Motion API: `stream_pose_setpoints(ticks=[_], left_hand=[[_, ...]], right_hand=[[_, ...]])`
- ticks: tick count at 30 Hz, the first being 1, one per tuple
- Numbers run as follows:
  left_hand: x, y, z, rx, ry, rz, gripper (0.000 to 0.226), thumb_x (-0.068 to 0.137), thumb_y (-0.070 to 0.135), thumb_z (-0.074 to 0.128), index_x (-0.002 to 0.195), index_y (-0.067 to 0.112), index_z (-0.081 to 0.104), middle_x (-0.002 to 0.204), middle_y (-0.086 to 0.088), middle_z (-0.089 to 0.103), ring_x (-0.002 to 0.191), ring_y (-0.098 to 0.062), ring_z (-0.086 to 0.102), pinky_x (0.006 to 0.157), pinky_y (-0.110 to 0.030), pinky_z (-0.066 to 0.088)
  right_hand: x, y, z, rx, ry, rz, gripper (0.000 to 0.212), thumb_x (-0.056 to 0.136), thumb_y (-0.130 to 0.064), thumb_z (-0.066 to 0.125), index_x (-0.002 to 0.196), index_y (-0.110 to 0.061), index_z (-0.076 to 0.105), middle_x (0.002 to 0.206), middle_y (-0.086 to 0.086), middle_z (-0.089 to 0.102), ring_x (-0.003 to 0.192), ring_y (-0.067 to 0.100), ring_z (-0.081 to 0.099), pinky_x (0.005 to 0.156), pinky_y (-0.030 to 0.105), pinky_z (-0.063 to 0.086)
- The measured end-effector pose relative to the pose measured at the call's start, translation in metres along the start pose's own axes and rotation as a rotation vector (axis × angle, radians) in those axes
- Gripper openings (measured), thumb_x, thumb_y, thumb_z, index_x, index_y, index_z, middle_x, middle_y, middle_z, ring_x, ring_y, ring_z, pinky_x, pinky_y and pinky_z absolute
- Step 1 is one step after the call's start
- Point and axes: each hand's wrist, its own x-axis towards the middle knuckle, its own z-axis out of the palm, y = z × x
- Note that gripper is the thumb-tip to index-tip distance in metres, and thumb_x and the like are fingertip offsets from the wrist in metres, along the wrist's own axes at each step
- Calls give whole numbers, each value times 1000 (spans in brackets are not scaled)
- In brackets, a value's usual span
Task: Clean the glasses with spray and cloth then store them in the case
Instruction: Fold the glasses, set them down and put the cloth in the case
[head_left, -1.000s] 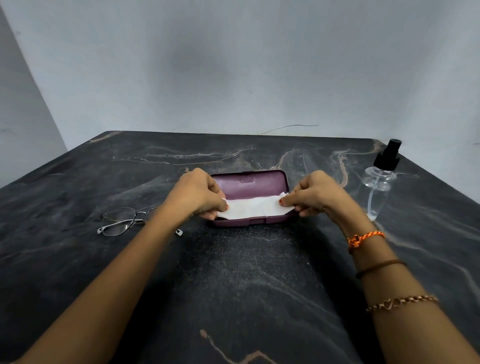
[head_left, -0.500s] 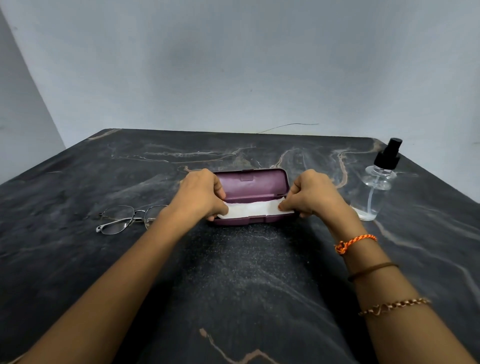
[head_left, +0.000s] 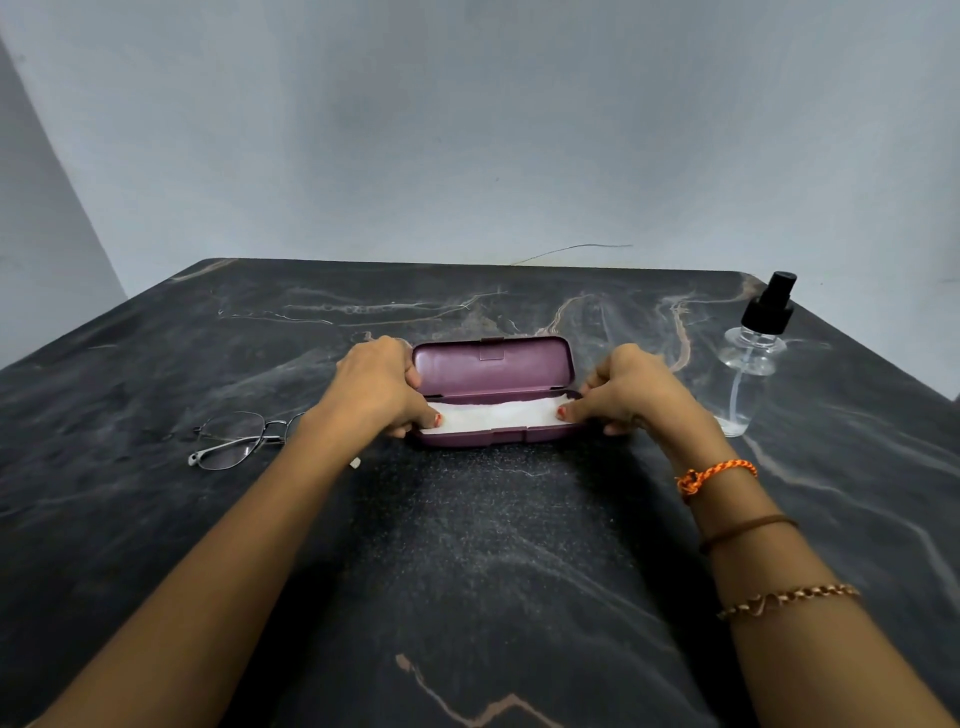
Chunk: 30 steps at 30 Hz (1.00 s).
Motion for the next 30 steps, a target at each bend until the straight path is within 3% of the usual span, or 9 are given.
stream_pose_setpoints(ticks=[6, 12, 15, 17, 20, 22, 25, 30], left_hand=[[-2, 1, 1, 39, 7, 7, 27, 67, 4, 76, 68, 15, 51, 51, -2, 58, 29, -7, 51, 27, -10, 35], [-3, 3, 3, 95, 19, 55, 24, 71, 5, 73, 72, 17, 53, 50, -1, 57, 42, -12, 55, 49, -20, 42], [-5, 3, 4, 123, 46, 72, 13, 74, 8, 71, 81, 11, 61, 53, 1, 54, 58, -18, 59, 63, -25, 42], [-6, 4, 5, 141, 75, 82, 10, 77, 8, 67, 86, 7, 64, 63, 1, 56, 79, -23, 60, 66, -27, 37], [-6, 4, 10, 151, 91, 72, 18, 79, 4, 60, 96, 10, 60, 102, -9, 60, 100, -27, 53, 70, -28, 35], [-5, 4, 11, 147, 83, 73, 22, 78, 1, 58, 98, 10, 59, 103, -8, 58, 95, -24, 51, 70, -27, 35], [-4, 3, 9, 150, 86, 90, 22, 77, -1, 58, 97, 8, 62, 80, 3, 47, 80, -16, 44, 66, -23, 32], [-3, 3, 9, 175, 90, 94, 23, 76, 0, 59, 97, 9, 63, 70, 8, 39, 79, -16, 44, 66, -25, 33]], right_hand=[[4, 2, 4, 8, -27, 8, 27, 73, -13, 73, 59, -10, 50, 66, 7, 53, 50, 15, 52, 40, 22, 49], [2, 1, 6, -91, 47, -49, 33, 76, -29, 71, 56, -10, 52, 67, 8, 60, 46, 18, 55, 52, 29, 51], [2, 0, 8, -111, 80, -68, 27, 75, -24, 72, 64, -7, 54, 74, 12, 64, 48, 20, 58, 61, 36, 55], [2, 0, 8, -94, 81, -72, 22, 74, -19, 71, 68, -5, 56, 77, 14, 66, 48, 21, 58, 63, 37, 56], [4, 0, 8, -59, 66, -60, 16, 74, -11, 70, 67, -5, 56, 77, 16, 65, 47, 20, 57, 58, 34, 56], [4, 0, 7, -39, 56, -36, 16, 72, -9, 71, 70, -4, 57, 78, 16, 63, 46, 19, 57, 56, 32, 55], [4, -2, 5, -29, 38, -15, 18, 71, -8, 73, 79, -2, 57, 87, 17, 62, 46, 19, 56, 52, 30, 54], [3, -2, 4, -85, 15, -31, 20, 72, -9, 72, 81, -2, 57, 89, 18, 61, 47, 19, 56, 54, 31, 54]])
